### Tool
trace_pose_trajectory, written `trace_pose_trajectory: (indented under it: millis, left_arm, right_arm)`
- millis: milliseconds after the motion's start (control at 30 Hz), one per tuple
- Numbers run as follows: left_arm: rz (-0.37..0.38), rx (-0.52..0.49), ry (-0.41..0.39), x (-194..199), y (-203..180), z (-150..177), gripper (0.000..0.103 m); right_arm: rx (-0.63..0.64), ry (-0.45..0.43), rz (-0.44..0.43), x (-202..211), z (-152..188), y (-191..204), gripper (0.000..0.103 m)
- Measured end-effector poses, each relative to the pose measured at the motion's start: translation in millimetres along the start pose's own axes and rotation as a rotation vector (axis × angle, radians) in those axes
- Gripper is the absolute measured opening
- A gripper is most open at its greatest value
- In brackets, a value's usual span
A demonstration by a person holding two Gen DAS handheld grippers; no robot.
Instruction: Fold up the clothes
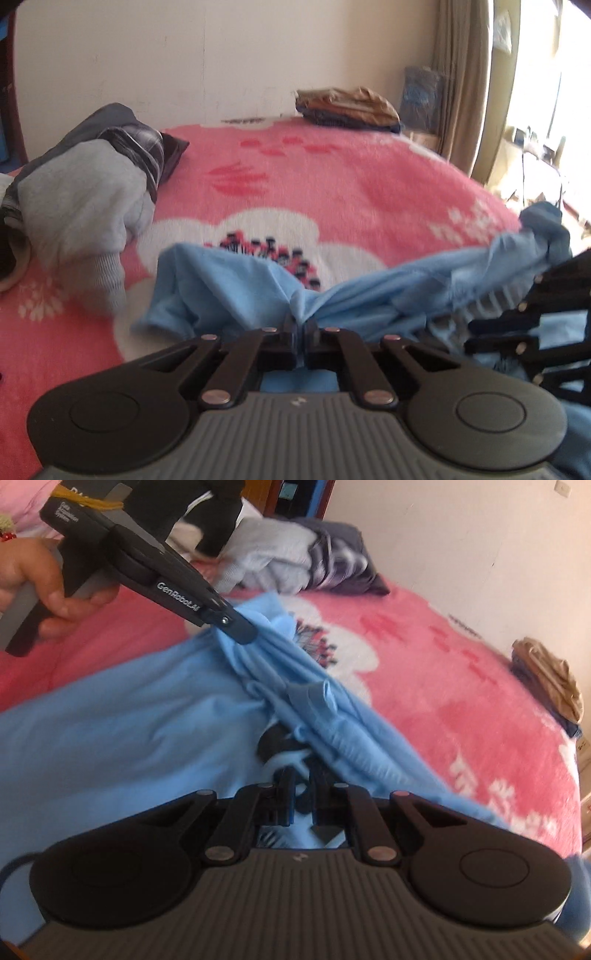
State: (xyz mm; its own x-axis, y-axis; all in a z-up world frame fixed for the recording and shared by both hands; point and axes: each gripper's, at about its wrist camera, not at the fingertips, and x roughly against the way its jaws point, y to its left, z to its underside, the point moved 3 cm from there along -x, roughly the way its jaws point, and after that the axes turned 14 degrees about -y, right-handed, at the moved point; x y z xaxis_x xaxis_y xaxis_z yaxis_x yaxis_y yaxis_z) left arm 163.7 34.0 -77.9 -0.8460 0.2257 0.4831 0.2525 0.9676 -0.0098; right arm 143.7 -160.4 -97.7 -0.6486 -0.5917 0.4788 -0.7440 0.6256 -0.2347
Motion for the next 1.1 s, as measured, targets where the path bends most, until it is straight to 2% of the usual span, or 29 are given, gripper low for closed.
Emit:
trace_pose_trajectory:
  millis: [100,167,267,367,433,500,567,733,867,933,1033,1100]
  left_arm:
    - [0.015,-0.006,0.013,2,1,-3,0.018]
    - [0.006,-0.010,-0.027,9,2,-8,0.034]
    - [0.005,-0.010,-0.079,17,-1,-21,0.040]
    - [0.057,0.008,-0.092,16,-11,-32,0.042]
    - [0.110,0.020,-0.082,12,-22,-38,0.045]
    - [0.176,0.027,-0.060,3,-36,-41,0.045]
    - [0.215,0.009,-0.047,-7,-49,-40,0.045]
    - [0.257,-0.066,0.074,-41,-77,-24,0.042]
    - [0.215,-0.134,0.135,-59,-88,-8,0.041]
    - [0.198,-0.127,0.142,-61,-87,-6,0.039]
    - [0.181,-0.111,0.137,-61,-84,-6,0.031]
    - [0.168,-0.093,0.131,-61,-82,-6,0.023]
  right_arm:
    - [0.002,-0.022,-0.004,10,-6,1,0.008]
    - [-0.031,-0.061,0.019,21,-16,-8,0.008]
    - [-0.144,-0.108,0.090,24,-29,-38,0.008]
    - [-0.246,-0.087,0.166,9,-30,-68,0.008]
    - [-0.315,-0.039,0.186,-4,-25,-82,0.008]
    - [-0.390,0.026,0.165,-13,-15,-87,0.008]
    - [-0.382,0.050,0.154,-11,-5,-76,0.008]
    - [-0.381,0.068,0.147,-6,11,-57,0.009]
    - [-0.399,0.061,0.150,-4,13,-54,0.009]
    - [-0.399,0.059,0.147,0,12,-55,0.009]
    - [-0.394,0.019,0.185,13,3,-68,0.008]
    - [-0.372,-0.016,0.241,21,-6,-86,0.008]
